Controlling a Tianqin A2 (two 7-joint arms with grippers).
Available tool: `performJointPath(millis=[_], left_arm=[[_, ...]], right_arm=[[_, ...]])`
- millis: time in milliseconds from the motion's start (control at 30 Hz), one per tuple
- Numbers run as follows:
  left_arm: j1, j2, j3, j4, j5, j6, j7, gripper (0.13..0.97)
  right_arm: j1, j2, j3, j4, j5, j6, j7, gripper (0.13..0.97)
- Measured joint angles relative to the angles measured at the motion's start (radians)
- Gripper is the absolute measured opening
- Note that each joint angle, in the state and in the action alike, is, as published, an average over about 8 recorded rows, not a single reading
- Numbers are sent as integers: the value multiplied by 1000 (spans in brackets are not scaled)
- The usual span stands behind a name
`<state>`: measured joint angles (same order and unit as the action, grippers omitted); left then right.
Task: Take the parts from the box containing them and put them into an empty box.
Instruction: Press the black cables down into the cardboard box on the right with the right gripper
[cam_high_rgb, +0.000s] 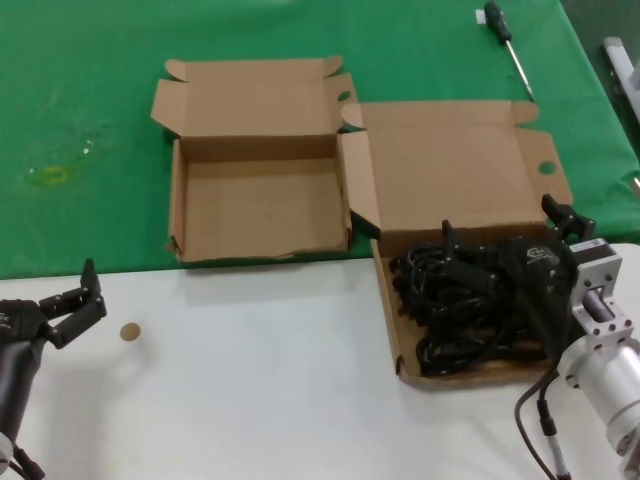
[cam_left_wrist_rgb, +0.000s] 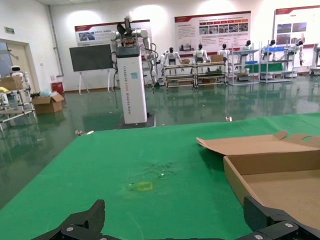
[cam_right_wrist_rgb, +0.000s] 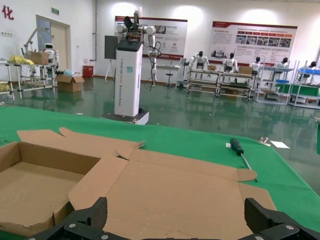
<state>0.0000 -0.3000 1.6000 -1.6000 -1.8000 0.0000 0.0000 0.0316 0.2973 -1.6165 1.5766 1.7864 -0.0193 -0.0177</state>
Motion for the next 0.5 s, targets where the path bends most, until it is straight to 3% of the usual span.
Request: performJointPath(millis=[500], left_arm=[[0,0,0,0,0,0,0,966]], right_arm=[[0,0,0,0,0,0,0,966]])
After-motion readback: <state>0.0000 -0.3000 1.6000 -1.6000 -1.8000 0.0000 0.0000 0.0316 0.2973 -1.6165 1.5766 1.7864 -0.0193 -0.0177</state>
